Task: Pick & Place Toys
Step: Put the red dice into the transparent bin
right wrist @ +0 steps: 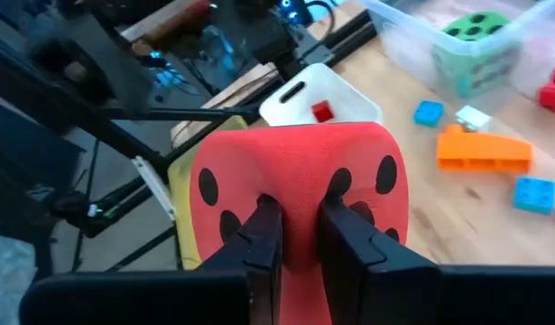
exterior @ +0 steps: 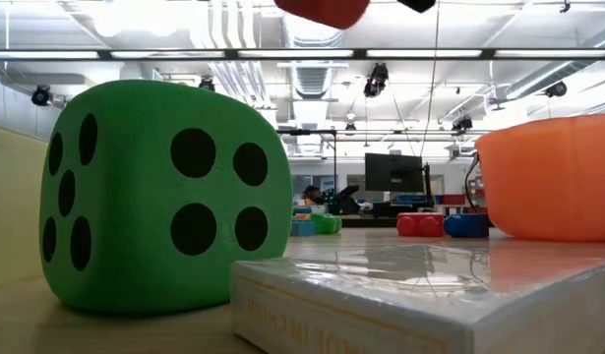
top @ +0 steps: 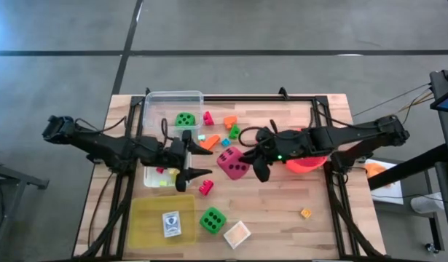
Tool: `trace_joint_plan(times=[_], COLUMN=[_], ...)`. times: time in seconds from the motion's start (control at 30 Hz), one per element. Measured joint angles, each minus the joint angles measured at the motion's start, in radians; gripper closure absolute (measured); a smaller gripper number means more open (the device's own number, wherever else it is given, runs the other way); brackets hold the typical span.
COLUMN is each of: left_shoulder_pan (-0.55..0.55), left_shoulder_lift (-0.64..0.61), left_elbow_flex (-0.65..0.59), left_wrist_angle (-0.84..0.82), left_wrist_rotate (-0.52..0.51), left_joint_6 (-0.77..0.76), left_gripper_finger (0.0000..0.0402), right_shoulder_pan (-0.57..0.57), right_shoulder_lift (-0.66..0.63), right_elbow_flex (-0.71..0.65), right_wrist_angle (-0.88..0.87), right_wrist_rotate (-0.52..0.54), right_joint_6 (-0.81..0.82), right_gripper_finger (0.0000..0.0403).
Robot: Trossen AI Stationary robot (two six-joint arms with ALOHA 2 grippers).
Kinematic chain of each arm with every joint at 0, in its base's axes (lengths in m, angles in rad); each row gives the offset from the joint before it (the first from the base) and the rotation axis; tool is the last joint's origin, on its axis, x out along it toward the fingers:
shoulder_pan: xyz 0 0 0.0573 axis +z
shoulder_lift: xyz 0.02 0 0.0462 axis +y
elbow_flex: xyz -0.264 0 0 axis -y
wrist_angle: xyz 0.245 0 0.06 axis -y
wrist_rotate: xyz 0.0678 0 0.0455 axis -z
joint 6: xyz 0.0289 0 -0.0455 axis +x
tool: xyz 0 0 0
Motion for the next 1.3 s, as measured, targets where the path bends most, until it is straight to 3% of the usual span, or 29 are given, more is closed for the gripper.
trace_joint_plan(times=[0.17,0.23,0.5,1.0,1.13,1.3], left_shoulder_pan=[0.000,-0.001,-0.003,-0.004,-0.004,-0.004], left_shoulder_lift=[0.029,0.036,0.041,0.039,0.039,0.039], left_elbow_flex=[-0.001,-0.001,-0.001,-0.001,-0.001,-0.001], left_wrist_angle=[-0.031,-0.034,-0.056,-0.040,-0.040,-0.037], left_wrist_rotate=[-0.001,-0.001,-0.007,-0.060,-0.061,-0.060], left_joint_6=[0.073,0.130,0.254,0.381,0.381,0.354], left_gripper_finger=[0.0020,0.0007,0.0043,0.0050,0.0083,0.0186], right_shoulder_pan=[-0.023,-0.035,-0.049,-0.057,-0.062,-0.065], right_shoulder_lift=[0.050,0.067,0.118,0.158,0.158,0.159], right_elbow_flex=[0.072,0.089,0.145,0.159,0.156,0.155], right_wrist_angle=[0.000,-0.006,-0.003,0.071,0.074,0.082], right_wrist_rotate=[-0.055,-0.077,-0.110,-0.156,-0.170,-0.179], right_joint_6=[-0.002,-0.001,0.015,0.063,0.066,0.072], right_gripper_finger=[0.0364,0.0364,0.0365,0.0367,0.0369,0.0369])
